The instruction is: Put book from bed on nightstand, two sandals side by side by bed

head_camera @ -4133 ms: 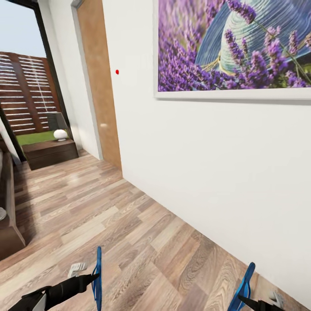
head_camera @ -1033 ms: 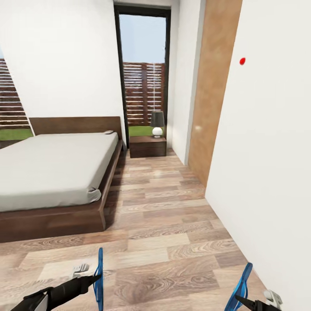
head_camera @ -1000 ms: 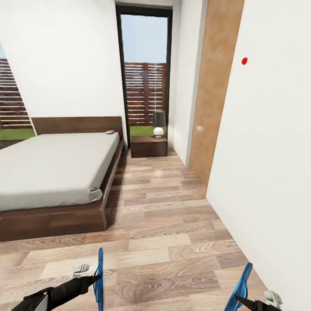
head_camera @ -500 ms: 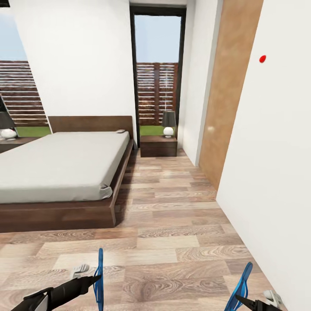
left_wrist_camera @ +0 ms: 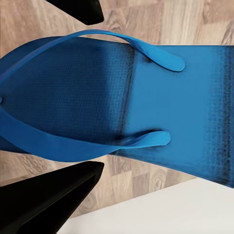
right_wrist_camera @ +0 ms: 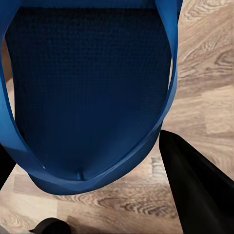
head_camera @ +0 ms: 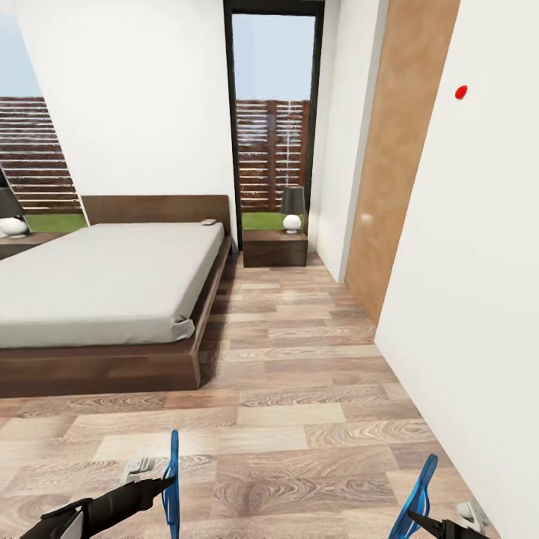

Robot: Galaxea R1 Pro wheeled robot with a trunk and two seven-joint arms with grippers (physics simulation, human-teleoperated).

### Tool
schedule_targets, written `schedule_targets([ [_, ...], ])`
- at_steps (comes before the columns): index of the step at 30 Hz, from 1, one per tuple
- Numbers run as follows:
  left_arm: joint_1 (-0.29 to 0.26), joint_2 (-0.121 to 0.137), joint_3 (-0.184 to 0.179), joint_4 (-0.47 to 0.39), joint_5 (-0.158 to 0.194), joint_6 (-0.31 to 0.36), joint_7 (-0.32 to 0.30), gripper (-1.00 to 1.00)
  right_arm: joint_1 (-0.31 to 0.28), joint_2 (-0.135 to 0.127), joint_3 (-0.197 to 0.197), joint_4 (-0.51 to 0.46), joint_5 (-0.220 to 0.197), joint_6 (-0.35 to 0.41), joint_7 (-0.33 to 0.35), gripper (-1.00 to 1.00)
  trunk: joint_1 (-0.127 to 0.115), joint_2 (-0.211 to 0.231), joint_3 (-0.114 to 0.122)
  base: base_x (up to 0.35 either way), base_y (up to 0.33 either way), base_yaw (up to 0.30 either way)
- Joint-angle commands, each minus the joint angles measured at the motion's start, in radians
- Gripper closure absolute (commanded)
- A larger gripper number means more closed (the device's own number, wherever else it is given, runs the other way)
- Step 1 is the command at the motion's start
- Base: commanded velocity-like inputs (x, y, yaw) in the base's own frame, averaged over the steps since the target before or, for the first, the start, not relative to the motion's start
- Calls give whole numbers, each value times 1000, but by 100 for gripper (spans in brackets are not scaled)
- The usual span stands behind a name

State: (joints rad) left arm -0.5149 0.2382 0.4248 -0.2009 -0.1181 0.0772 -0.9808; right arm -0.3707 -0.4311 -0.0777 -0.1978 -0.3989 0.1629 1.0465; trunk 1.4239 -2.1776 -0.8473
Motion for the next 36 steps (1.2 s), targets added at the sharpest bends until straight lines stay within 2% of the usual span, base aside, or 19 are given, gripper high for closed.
schedule_targets([
  [1, -1, 0, 9, -1, -9, 7, -6, 100, 0, 0, -8, 0, 2, 10, 4, 100, 0, 0, -3, 0, 0, 0],
  [6, -1, 0, 9, -2, -9, 7, -6, 100, 0, 0, -8, 1, 2, 10, 5, 100, 0, 0, -6, 19, 0, 0],
  [13, -1, 0, 9, -2, -9, 7, -6, 100, 0, 0, -10, 1, 2, 10, -19, 100, 0, 0, -7, 268, 0, 0],
  [17, -1, 0, 9, -2, -9, 7, -6, 100, 0, 0, -12, 0, 1, 12, -160, 100, 0, 0, -7, 319, -1, 0],
  [20, -1, 0, 9, -2, -9, 7, -6, 100, 0, 0, -12, 0, 0, 12, -211, 100, 0, 0, -7, 322, -45, 0],
  [26, -1, -12, 9, 0, -9, 7, -6, 100, 0, 0, -11, 1, 0, 11, -228, 100, 0, 0, -7, 322, -101, 0],
  [36, -1, -14, 9, 0, -9, 7, -6, 100, 0, 0, -10, 3, 2, 10, -230, 100, 0, 0, -7, 316, -137, -5],
])
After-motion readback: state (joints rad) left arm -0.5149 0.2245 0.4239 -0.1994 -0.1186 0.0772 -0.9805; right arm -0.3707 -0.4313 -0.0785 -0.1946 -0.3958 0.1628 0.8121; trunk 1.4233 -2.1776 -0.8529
